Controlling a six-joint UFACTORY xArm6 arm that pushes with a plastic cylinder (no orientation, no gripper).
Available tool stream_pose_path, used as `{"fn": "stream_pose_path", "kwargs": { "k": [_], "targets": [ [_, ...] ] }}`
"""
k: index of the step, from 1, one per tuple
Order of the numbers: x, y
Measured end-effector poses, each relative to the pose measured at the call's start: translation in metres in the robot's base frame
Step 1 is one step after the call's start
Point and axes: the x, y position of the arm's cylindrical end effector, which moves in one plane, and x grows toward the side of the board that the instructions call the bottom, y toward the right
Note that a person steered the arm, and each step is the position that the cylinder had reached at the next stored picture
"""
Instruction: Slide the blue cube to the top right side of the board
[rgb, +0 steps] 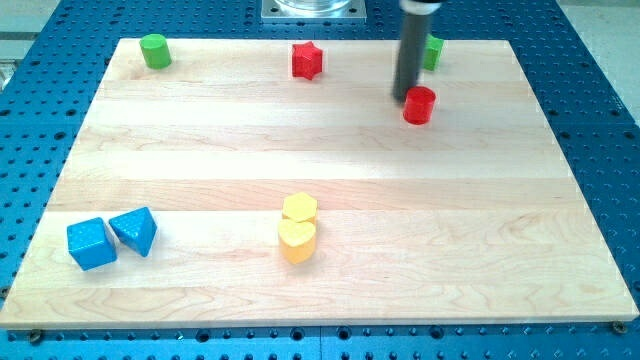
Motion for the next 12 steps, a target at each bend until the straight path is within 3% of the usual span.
{"fn": "stream_pose_path", "kwargs": {
  "k": [1,2,3,5,8,9,10,11,12],
  "targets": [
    [-0.057,0.051],
    [-0.084,0.061],
    [-0.093,0.014],
    [0.009,-0.09],
    [0.106,-0.349],
    [0.193,-0.428],
    [0.225,-0.457],
    [0.283,-0.424],
    [0.285,-0.393]
  ]
}}
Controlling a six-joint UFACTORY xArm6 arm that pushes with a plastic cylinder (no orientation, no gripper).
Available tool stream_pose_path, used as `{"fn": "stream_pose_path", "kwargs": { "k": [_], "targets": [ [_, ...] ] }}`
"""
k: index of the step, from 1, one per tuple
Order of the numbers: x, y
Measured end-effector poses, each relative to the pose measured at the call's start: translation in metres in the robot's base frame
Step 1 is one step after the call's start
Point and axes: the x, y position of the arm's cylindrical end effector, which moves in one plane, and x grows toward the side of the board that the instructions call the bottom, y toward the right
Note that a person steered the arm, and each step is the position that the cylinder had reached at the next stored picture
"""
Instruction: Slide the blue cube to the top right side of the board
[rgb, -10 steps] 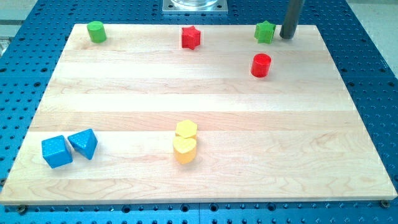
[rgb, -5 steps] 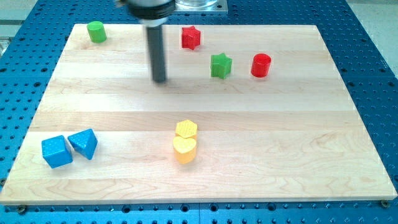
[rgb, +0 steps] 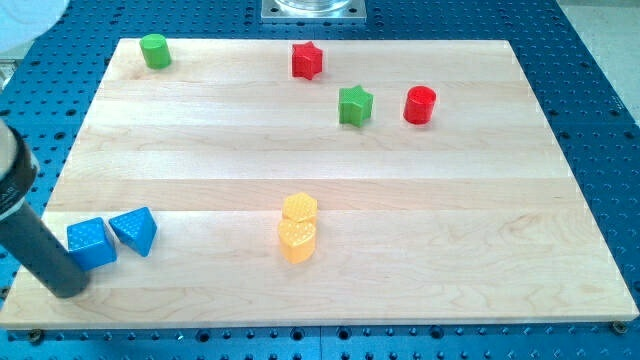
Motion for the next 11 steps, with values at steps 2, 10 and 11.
{"fn": "stream_pose_path", "kwargs": {
  "k": [2,10,11],
  "targets": [
    [-0.083,0.01],
    [-0.306,0.328],
    [-0.34,0.282]
  ]
}}
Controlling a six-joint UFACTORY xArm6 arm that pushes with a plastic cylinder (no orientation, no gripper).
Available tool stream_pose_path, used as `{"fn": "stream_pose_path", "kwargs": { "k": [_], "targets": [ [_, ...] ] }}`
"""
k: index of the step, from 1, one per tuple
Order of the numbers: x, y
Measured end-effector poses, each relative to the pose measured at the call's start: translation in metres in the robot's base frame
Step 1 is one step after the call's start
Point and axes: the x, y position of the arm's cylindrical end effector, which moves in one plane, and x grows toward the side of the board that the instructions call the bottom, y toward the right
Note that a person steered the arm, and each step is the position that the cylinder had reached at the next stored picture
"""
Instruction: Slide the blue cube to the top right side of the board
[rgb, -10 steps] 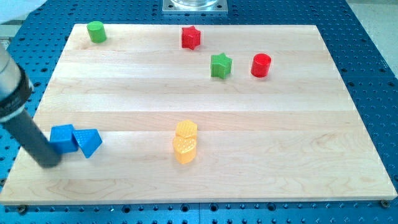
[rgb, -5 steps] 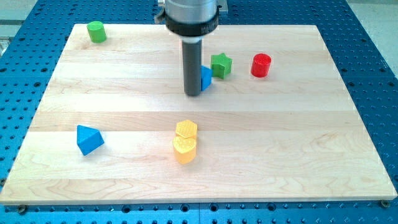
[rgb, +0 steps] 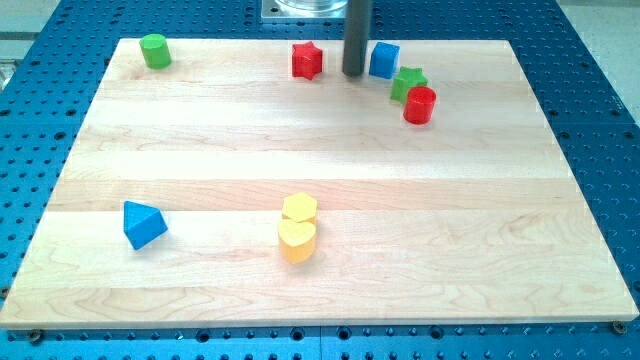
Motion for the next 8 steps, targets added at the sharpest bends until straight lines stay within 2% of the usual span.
{"fn": "stream_pose_path", "kwargs": {
  "k": [2,3,4,6,7,8],
  "targets": [
    [-0.016,0.071],
    [-0.012,0.035],
    [0.016,0.067],
    [0.023,0.094],
    [0.057,0.112],
    [0.057,0.085]
  ]
}}
